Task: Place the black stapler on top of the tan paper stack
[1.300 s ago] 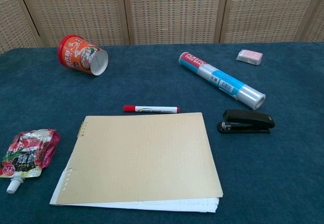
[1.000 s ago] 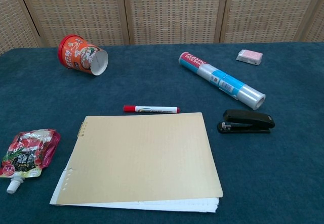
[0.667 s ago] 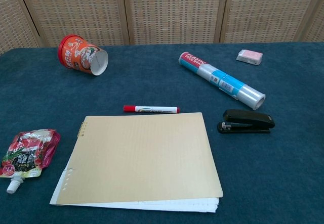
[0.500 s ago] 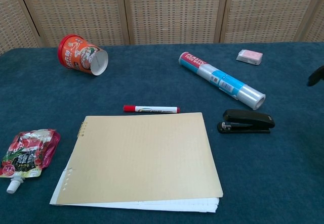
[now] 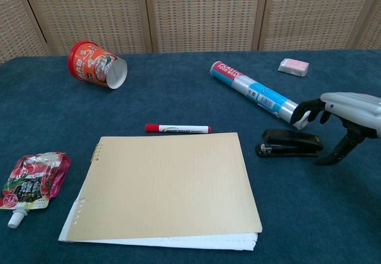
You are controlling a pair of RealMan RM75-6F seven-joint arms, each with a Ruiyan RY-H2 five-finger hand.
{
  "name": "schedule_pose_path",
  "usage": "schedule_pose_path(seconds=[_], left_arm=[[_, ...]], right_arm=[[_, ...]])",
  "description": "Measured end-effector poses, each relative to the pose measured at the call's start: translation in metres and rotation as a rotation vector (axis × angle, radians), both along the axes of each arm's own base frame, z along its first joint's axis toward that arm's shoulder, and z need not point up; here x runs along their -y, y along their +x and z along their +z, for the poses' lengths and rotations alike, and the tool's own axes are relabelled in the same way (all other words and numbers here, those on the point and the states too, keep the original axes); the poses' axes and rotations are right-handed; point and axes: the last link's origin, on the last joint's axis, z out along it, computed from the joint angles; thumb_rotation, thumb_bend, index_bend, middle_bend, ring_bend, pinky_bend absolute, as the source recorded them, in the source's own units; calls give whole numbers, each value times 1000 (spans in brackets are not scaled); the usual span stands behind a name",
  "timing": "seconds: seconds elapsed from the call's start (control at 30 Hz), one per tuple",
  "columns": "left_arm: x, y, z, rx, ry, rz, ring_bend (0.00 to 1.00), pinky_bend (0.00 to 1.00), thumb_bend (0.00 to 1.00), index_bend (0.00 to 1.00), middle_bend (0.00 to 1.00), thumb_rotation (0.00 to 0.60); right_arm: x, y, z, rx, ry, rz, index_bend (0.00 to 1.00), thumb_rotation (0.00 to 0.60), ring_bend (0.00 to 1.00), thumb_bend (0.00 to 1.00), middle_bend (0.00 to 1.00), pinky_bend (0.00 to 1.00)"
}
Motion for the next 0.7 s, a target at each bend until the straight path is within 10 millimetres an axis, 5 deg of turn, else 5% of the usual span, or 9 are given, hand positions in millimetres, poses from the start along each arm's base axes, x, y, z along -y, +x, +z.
schedule_pose_path(seconds=[0.27,0.7], left_arm=[[-2,-1,-1,-2,-7,5,0,0,0,0,0,600],[-2,-1,-1,4,-10,4,0,0,0,0,0,600]], right_arm=[[6,4,-19,-25,-15,10,379,600,437,290,457,454],[16,2,-36,-74,-35,7,480,600,470,416,509,457]])
